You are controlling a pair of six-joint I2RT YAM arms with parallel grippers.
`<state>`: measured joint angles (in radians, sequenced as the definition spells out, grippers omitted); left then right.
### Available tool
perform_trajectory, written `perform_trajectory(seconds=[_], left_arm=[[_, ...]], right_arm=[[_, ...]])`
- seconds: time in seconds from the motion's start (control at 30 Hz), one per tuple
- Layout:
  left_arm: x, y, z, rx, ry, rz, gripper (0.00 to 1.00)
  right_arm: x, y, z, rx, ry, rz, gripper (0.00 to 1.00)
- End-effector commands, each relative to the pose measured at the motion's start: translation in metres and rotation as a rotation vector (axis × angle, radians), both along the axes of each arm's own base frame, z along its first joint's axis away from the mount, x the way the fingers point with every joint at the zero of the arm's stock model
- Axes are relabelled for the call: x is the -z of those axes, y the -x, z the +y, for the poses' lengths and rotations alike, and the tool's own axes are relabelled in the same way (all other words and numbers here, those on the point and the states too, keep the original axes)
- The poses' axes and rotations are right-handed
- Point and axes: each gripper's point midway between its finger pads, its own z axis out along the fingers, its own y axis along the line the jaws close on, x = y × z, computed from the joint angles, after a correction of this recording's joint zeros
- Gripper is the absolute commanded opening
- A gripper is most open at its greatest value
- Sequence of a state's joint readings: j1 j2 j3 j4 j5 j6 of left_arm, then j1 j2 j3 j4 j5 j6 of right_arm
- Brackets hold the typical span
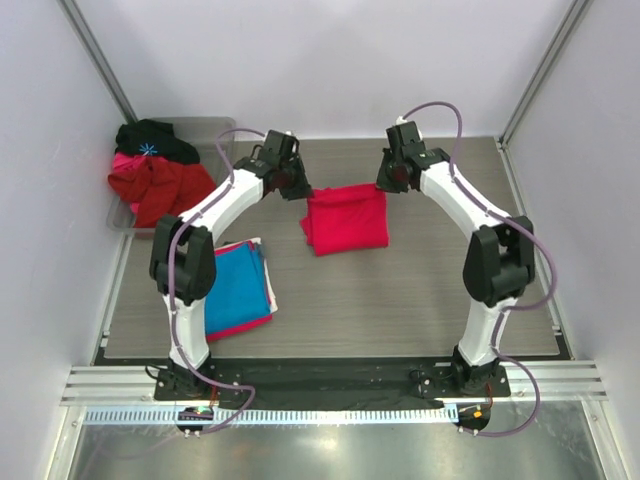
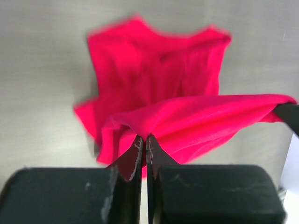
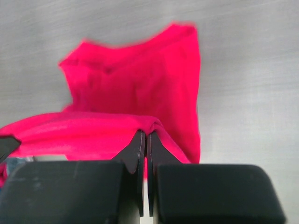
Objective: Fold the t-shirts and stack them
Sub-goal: Fold the tshirt
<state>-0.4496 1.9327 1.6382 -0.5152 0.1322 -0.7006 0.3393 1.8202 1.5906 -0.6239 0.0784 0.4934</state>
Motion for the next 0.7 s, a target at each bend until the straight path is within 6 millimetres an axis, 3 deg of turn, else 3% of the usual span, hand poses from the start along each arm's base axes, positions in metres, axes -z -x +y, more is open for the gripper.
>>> perform_trajectory(seconds=[0.0, 0.03, 0.07, 0.1, 0.13, 0.17, 0.2, 0.23, 0.3, 0.33, 0.37, 0.4, 0.43, 0.47, 0.6, 0.67], left_arm=[[0.002, -0.039, 0.009, -0.024, 0.006, -0.014, 0.03], [0.006, -0.053, 0.014, -0.04, 0.032, -0.014, 0.07], [0.005, -0.064, 0.01, -0.037, 0.068, -0.025, 0.19], [-0.003, -0.079, 0.007, -0.038, 0.105, -0.052, 0.34], [0.016, -0.093, 0.008, -0.047, 0.116, -0.035, 0.65], [0.017, -0.099, 0.007, -0.039, 0.122, -0.042, 0.78], [0.011, -0.107, 0.005, -0.044, 0.126, -0.06, 0.86], [0.014, -0.11, 0.008, -0.053, 0.118, -0.061, 0.92], [0.01, -0.107, 0.008, -0.05, 0.121, -0.078, 0.93], [0.019, -0.102, 0.009, -0.048, 0.117, -0.074, 0.98], [0.007, -0.097, 0.011, -0.048, 0.122, -0.099, 0.98], [0.007, -0.093, 0.013, -0.042, 0.12, -0.103, 0.98], [0.017, -0.086, 0.015, -0.036, 0.118, -0.093, 0.97], [0.01, -0.082, 0.014, -0.025, 0.13, -0.105, 0.97], [0.024, -0.064, 0.009, 0.002, 0.144, -0.064, 0.91], [0.035, -0.055, 0.007, 0.009, 0.138, -0.035, 0.9]], right_arm=[[-0.018, -0.049, -0.003, -0.002, -0.026, -0.085, 0.02], [-0.001, -0.062, -0.007, 0.01, -0.029, -0.06, 0.04], [0.003, -0.071, -0.007, 0.016, -0.04, -0.059, 0.08], [-0.009, -0.089, -0.006, 0.021, -0.056, -0.108, 0.33], [-0.01, -0.1, -0.009, 0.025, -0.064, -0.129, 0.48], [0.004, -0.11, -0.009, 0.027, -0.061, -0.123, 0.6], [-0.007, -0.122, -0.008, 0.037, -0.072, -0.171, 0.99], [-0.008, -0.126, -0.009, 0.037, -0.064, -0.188, 1.0], [-0.016, -0.124, -0.009, 0.007, -0.054, -0.222, 1.0], [-0.018, -0.121, -0.011, -0.001, -0.054, -0.233, 1.0], [0.003, -0.109, -0.015, 0.001, -0.043, -0.195, 1.0], [-0.016, -0.107, -0.018, 0.01, -0.062, -0.253, 0.99], [-0.015, -0.102, -0.018, -0.003, -0.075, -0.261, 0.96], [-0.015, -0.094, -0.013, -0.041, -0.114, -0.266, 0.93], [0.013, -0.073, -0.017, -0.045, -0.134, -0.216, 0.79], [0.024, -0.07, -0.018, -0.043, -0.139, -0.191, 0.78]])
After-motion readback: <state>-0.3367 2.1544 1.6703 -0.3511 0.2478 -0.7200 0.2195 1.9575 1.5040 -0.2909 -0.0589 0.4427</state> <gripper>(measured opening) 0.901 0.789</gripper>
